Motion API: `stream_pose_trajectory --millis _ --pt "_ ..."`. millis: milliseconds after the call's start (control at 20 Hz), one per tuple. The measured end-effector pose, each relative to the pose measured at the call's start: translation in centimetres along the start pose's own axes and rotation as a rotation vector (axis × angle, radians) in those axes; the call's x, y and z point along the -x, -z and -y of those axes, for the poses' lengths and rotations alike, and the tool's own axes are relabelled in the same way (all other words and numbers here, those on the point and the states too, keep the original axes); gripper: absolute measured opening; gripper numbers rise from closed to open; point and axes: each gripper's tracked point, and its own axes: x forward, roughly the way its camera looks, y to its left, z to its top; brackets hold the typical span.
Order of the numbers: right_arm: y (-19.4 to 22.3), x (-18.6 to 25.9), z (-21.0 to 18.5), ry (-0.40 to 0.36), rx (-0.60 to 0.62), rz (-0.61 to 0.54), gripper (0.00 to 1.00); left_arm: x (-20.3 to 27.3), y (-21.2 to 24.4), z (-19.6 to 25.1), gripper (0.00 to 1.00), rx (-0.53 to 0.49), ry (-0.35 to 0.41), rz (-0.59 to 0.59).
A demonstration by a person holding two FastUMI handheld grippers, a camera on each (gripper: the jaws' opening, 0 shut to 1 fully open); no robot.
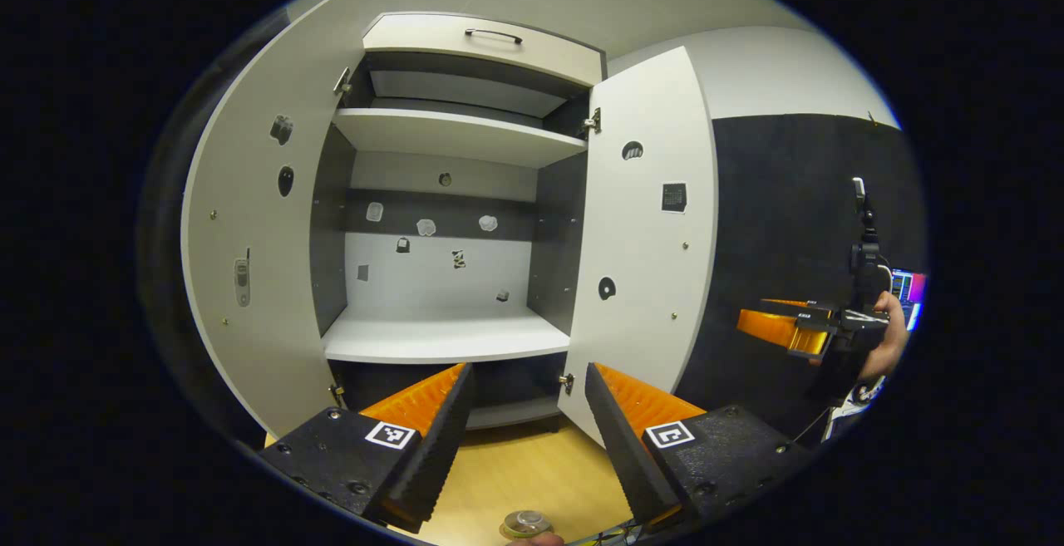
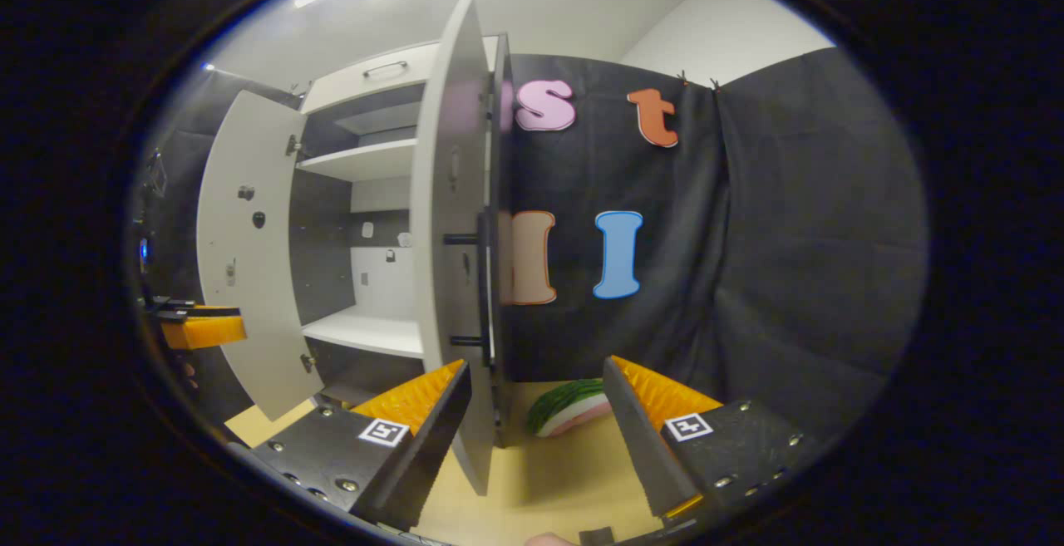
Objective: Grasp the bottle in the cabinet with the left hand and place it on the coaster, then close the right door with the right hand and the left door with the left hand.
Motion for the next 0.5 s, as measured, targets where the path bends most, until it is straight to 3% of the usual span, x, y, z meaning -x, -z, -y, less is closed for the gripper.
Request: stream_pose_trajectory --millis 200,250,500 --pt "-0.6 -3.4 3.0 0.035 0.037 -0.012 0.93 0.6 0.1 -3.7 0.86 -0.074 -0.099 -0.007" --pt "-0.9 -4.2 3.3 0.028 0.039 -0.005 0.96 0.9 -0.1 -4.4 0.86 -0.097 -0.120 -0.004" --pt "-3.0 -8.0 -1.8 -0.075 -0.004 0.042 0.96 1.9 -1.4 -5.9 0.86 -0.107 -0.164 0.022"
